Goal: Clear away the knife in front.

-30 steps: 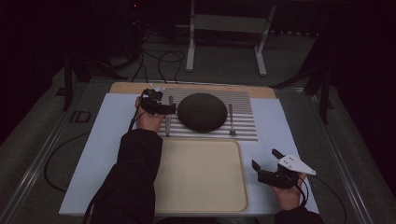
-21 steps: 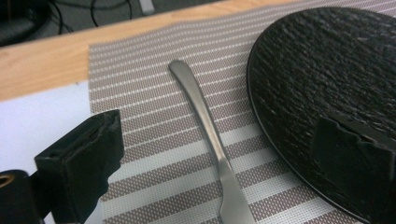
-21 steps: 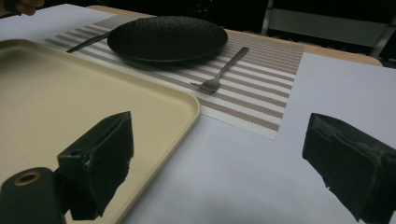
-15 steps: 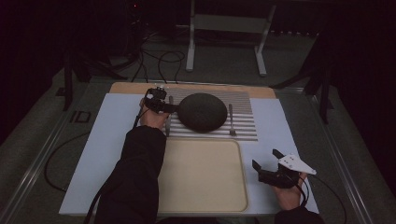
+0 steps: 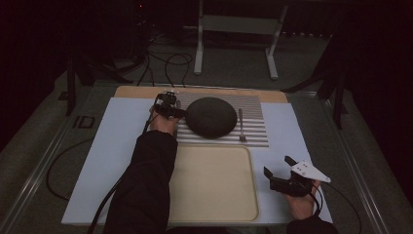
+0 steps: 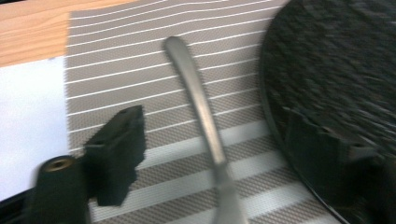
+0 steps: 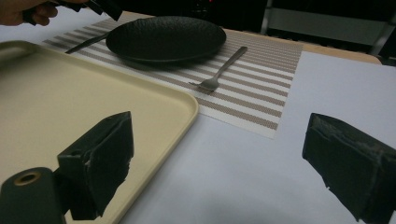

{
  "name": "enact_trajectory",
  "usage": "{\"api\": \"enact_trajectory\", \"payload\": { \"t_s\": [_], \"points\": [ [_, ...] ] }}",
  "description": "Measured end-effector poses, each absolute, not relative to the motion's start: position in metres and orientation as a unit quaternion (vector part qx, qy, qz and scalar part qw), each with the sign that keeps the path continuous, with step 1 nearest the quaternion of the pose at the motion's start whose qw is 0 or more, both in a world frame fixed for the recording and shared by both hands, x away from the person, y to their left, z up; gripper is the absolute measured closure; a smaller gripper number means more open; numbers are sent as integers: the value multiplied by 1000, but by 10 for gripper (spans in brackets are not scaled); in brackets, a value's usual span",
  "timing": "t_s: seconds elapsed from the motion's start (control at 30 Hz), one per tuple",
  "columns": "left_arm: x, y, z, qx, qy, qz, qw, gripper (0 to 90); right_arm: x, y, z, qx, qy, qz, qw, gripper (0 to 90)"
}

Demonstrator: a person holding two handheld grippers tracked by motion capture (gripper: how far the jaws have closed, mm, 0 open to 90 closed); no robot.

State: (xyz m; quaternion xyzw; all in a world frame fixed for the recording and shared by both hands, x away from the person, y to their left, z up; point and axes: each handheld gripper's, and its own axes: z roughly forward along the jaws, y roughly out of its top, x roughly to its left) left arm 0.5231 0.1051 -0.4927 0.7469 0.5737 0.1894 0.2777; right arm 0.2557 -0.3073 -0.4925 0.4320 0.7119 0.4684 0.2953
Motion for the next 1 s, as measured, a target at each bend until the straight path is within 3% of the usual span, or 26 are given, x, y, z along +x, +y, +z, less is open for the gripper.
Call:
{"api": "enact_trajectory", "payload": {
  "t_s": [0.4, 0.77, 1.0],
  "points": [
    [525, 103, -506, 743, 594, 161, 264, 591, 256, -310, -493, 438, 710, 465, 297, 89],
    [523, 97, -511, 753, 586, 170, 247, 733, 256, -310, -493, 444, 707, 463, 297, 89],
    [520, 90, -512, 754, 584, 186, 237, 757, 256, -309, -493, 443, 710, 460, 297, 90]
  ]
}}
